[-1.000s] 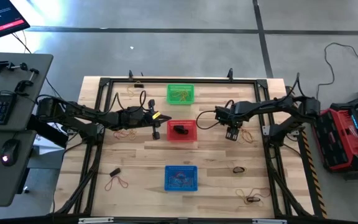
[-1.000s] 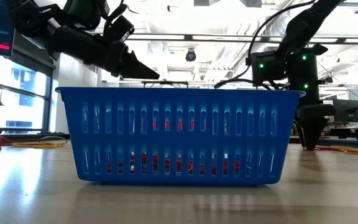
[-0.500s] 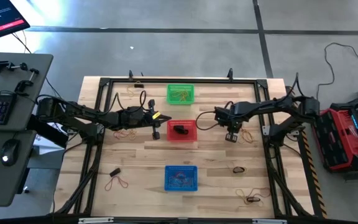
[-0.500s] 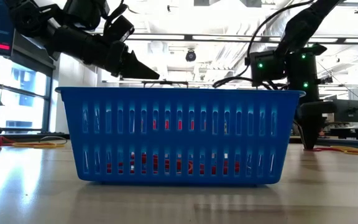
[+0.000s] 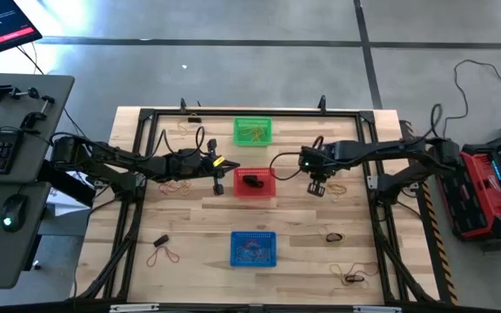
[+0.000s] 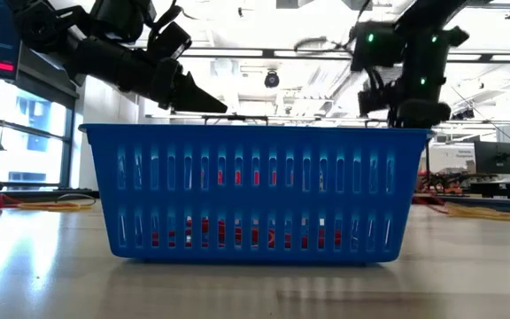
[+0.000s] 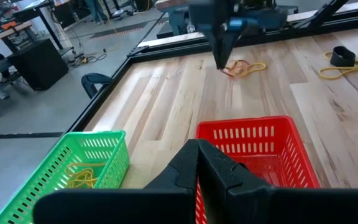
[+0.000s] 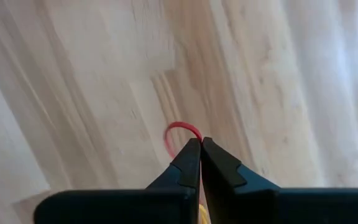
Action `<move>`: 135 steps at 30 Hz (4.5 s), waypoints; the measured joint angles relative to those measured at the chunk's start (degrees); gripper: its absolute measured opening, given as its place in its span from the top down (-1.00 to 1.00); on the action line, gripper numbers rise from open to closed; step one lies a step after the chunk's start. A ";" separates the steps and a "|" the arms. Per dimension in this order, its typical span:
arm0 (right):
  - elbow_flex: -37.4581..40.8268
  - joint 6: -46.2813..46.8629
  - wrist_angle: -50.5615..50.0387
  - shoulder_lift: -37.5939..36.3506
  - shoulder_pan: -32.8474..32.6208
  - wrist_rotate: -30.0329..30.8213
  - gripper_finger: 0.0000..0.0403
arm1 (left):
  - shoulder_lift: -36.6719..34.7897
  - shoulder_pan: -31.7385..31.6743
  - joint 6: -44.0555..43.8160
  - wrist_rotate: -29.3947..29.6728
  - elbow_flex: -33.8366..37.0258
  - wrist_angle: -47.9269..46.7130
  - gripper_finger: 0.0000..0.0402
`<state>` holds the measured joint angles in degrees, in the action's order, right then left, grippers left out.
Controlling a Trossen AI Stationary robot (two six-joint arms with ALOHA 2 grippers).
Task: Sort rubber bands into baskets
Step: Put the red rubber band into the blue bin
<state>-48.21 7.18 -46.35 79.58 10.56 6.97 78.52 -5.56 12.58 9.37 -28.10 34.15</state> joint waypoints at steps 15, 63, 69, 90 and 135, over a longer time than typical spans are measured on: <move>-0.87 16.10 -6.75 -11.27 -7.71 15.22 1.00 | 0.00 0.15 -0.01 -0.03 0.00 0.02 1.00; -0.81 36.53 -4.97 -18.23 -25.30 46.08 1.00 | 0.02 1.78 1.71 -0.41 0.00 0.40 1.00; -0.79 29.33 6.16 -18.16 -29.58 45.39 1.00 | -0.10 4.10 2.54 -0.44 0.00 0.34 1.00; -0.81 9.84 42.88 -7.99 -40.53 33.75 1.00 | -7.30 6.91 2.54 -0.22 1.70 -2.52 1.00; -16.24 15.14 46.43 17.12 -37.43 15.97 1.00 | -7.98 6.91 1.11 -0.20 1.70 -4.08 1.00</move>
<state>-64.45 22.32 0.08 96.70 -26.88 22.95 70.54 1.34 13.69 9.17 -26.39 30.06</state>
